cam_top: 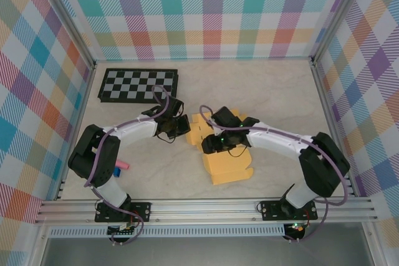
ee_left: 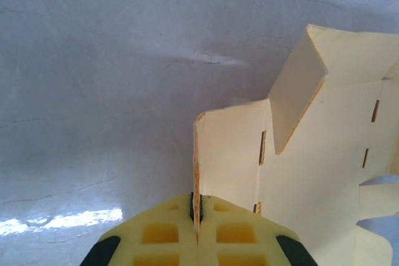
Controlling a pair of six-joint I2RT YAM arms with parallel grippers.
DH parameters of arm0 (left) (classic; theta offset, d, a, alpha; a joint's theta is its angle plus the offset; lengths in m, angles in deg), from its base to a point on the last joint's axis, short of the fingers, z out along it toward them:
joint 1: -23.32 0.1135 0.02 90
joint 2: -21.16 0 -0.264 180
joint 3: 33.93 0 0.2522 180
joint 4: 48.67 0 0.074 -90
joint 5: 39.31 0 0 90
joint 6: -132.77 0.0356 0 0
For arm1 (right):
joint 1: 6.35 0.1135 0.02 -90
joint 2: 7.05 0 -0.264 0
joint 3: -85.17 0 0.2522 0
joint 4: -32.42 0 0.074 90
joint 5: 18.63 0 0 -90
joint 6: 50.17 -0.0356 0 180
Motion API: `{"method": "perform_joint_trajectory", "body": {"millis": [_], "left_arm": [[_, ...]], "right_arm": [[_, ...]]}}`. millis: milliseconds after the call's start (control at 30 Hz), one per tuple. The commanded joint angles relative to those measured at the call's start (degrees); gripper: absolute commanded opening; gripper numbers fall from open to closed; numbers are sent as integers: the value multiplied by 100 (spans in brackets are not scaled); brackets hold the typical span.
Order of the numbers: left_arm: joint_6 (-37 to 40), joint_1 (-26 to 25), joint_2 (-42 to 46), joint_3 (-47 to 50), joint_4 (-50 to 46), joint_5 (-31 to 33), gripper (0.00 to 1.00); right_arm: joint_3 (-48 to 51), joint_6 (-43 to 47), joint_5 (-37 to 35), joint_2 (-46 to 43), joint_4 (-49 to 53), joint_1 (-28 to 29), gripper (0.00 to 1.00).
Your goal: Fold the paper box
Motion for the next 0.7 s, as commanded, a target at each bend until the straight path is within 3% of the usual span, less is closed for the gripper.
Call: {"method": "perform_joint_trajectory", "body": {"millis": [0, 233, 467, 667], "left_arm": [[-31, -37, 39, -50, 117, -9, 0], [228, -37, 124, 109, 419, 117, 0], [764, -38, 382, 528, 1510, 259, 0], [1120, -72, 595, 925, 2405, 482, 0]], "right_arm": [[-225, -65, -76, 208, -236, 176, 57], [-684, -174, -287, 424, -137, 52, 59], [-771, -801, 209, 23, -323, -997, 57], [-2343, -1432, 863, 861, 620, -1391, 48]]}}
